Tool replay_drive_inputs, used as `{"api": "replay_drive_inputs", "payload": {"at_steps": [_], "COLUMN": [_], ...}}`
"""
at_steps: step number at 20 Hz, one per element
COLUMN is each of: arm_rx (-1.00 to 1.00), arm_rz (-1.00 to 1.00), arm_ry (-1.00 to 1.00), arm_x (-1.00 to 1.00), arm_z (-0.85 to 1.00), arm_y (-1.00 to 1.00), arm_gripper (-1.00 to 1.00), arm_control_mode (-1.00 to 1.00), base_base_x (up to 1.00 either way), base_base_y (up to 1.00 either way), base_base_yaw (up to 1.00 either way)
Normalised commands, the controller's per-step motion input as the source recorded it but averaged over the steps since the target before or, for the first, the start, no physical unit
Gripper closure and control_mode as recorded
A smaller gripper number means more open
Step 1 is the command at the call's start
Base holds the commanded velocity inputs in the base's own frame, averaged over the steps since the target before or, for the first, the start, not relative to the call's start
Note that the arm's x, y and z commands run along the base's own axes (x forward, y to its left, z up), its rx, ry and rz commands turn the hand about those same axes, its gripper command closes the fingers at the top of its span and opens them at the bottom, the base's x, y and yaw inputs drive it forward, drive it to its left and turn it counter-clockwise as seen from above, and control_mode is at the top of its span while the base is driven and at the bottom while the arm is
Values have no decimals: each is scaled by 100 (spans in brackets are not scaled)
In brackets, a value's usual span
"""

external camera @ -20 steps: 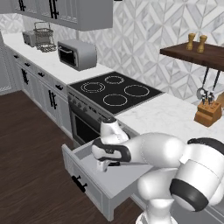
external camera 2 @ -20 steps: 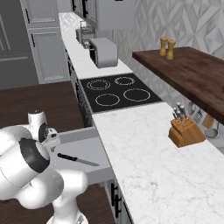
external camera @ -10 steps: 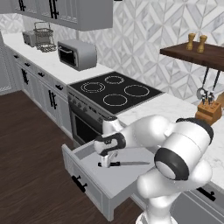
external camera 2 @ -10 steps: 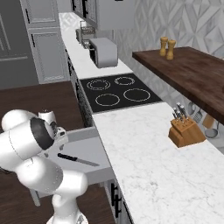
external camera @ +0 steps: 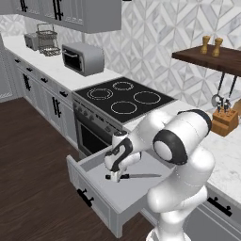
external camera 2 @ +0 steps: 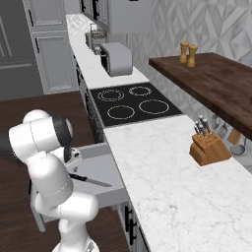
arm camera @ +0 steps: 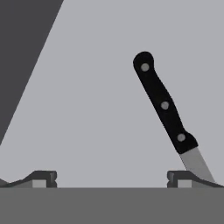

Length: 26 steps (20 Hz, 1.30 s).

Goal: Pick up the knife from the drawer and place it on the cutting board. Then place the meat from the plate to the cutting board.

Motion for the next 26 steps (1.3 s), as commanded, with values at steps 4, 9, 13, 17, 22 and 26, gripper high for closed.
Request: {"api": "replay_drive_inputs", "payload": {"at_steps": [4, 9, 13, 17, 22, 26], "arm_rx": [0, 0, 0, 0, 0, 0], "arm_rz": [0, 0, 1, 2, 2, 2], "arm_ry": [0, 0, 0, 0, 0, 0], "arm_x": [42, 39, 29, 14, 19, 17], "arm_z": [-35, -24, -28, -37, -39, -35], "arm_y": [0, 0, 0, 0, 0, 0], "arm_gripper": [-100, -100, -100, -100, -100, -100], "arm_control_mode": [-100, -100, -100, -100, -100, -100], "base_base_x": [0, 0, 0, 0, 0, 0], "base_base_y": [0, 0, 0, 0, 0, 0], "base_base_yaw": [0, 0, 0, 0, 0, 0]}}
